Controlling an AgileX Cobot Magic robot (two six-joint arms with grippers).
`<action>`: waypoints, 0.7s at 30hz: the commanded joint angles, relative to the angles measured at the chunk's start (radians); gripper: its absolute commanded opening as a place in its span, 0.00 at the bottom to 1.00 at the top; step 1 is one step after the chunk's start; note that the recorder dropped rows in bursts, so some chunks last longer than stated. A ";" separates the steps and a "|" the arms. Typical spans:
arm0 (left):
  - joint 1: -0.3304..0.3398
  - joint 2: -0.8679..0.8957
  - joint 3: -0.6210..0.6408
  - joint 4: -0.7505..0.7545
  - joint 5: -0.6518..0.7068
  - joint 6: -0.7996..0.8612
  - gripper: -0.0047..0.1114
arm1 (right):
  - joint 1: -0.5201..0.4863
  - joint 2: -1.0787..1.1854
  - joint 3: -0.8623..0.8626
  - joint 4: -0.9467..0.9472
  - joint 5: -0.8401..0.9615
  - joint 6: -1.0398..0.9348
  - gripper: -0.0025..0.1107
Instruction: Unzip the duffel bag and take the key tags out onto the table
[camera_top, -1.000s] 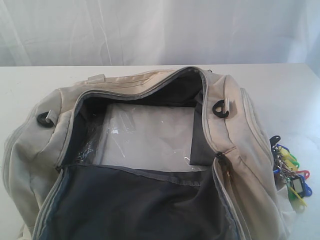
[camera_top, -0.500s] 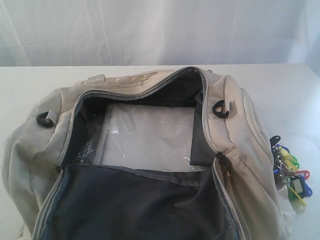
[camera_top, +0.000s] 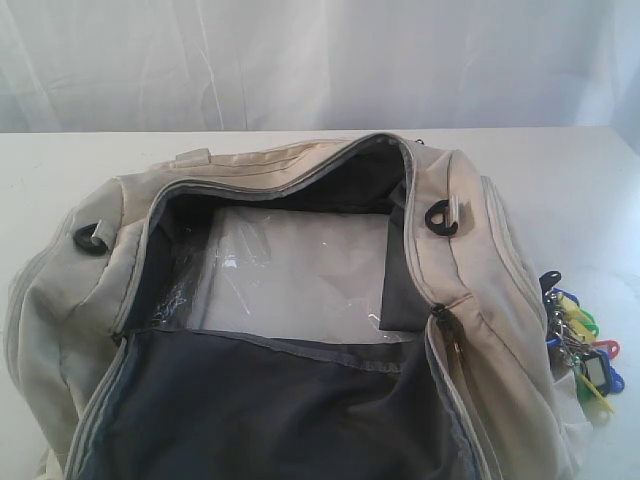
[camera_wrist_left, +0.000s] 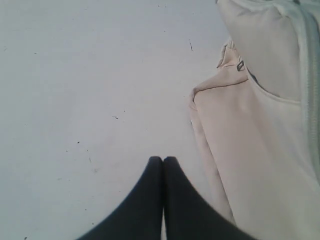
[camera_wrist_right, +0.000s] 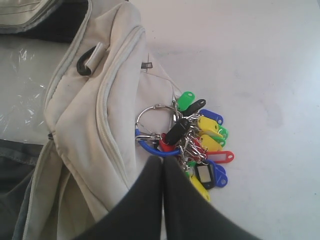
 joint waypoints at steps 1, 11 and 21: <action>-0.066 -0.005 0.005 0.037 0.003 -0.008 0.04 | -0.008 -0.004 0.004 -0.007 -0.005 0.004 0.02; -0.073 -0.005 0.005 0.037 0.003 -0.008 0.04 | -0.008 -0.004 0.004 -0.007 -0.005 0.004 0.02; -0.074 -0.005 0.005 0.037 0.003 -0.008 0.04 | -0.008 -0.004 0.004 -0.007 -0.005 0.004 0.02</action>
